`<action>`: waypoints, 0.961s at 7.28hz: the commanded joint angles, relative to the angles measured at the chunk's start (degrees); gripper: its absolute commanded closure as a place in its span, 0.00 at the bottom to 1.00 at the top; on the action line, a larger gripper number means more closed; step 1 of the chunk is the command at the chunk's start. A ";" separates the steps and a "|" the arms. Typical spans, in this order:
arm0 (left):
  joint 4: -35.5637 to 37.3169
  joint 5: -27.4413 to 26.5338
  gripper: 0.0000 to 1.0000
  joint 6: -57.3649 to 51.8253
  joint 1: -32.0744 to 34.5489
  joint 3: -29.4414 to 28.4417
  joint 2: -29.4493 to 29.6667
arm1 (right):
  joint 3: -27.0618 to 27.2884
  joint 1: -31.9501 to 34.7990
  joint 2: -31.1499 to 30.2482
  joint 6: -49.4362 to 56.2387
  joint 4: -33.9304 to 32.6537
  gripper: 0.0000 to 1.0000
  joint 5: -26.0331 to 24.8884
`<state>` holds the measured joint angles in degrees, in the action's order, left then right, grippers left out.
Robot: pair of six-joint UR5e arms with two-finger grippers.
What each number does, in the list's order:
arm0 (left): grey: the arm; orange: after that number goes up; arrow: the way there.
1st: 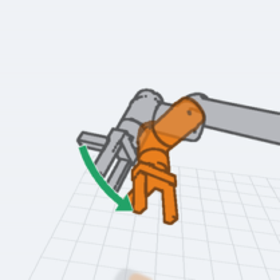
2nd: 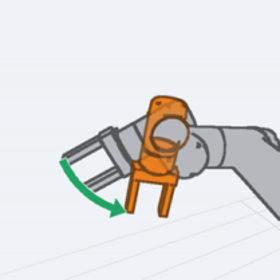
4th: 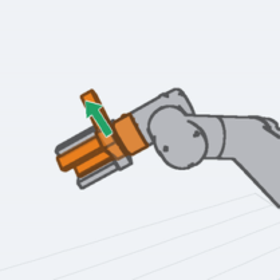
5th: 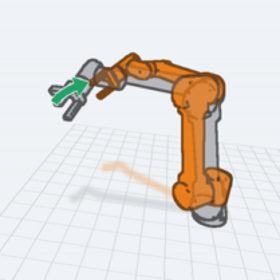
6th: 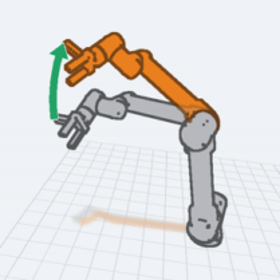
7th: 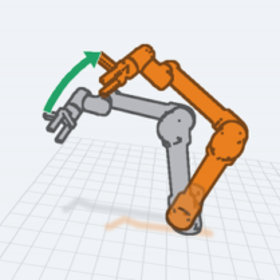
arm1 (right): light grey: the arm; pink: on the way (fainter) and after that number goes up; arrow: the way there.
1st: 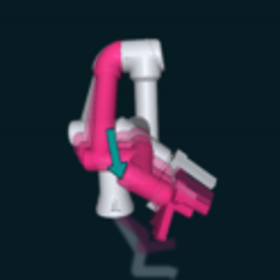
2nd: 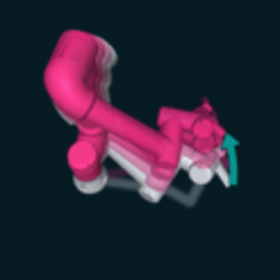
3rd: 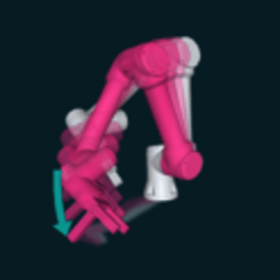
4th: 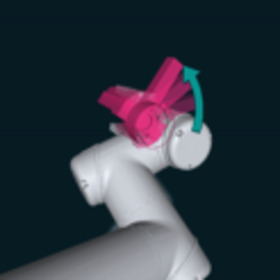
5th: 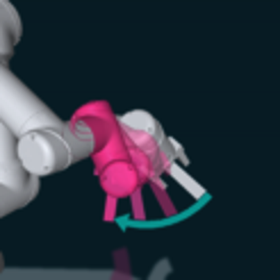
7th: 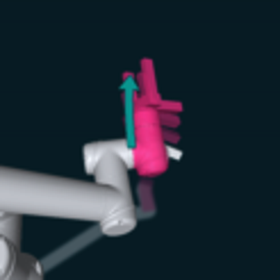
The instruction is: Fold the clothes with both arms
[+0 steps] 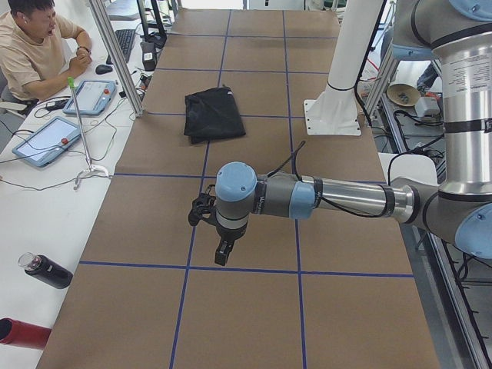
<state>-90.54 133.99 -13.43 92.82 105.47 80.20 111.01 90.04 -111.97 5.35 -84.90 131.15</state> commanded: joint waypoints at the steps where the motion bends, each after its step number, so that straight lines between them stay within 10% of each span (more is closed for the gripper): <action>1: 0.02 -3.96 0.00 2.17 0.26 -1.66 -0.21 | 3.85 -2.91 0.44 -5.35 -0.17 0.00 -2.10; 7: -0.07 -5.67 0.00 2.09 0.08 -1.14 -0.13 | 2.20 -4.08 -0.18 -4.65 -1.41 0.00 -4.23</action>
<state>-90.82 128.10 -11.51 92.92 104.21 80.05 113.66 85.97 -112.10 0.67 -86.38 127.08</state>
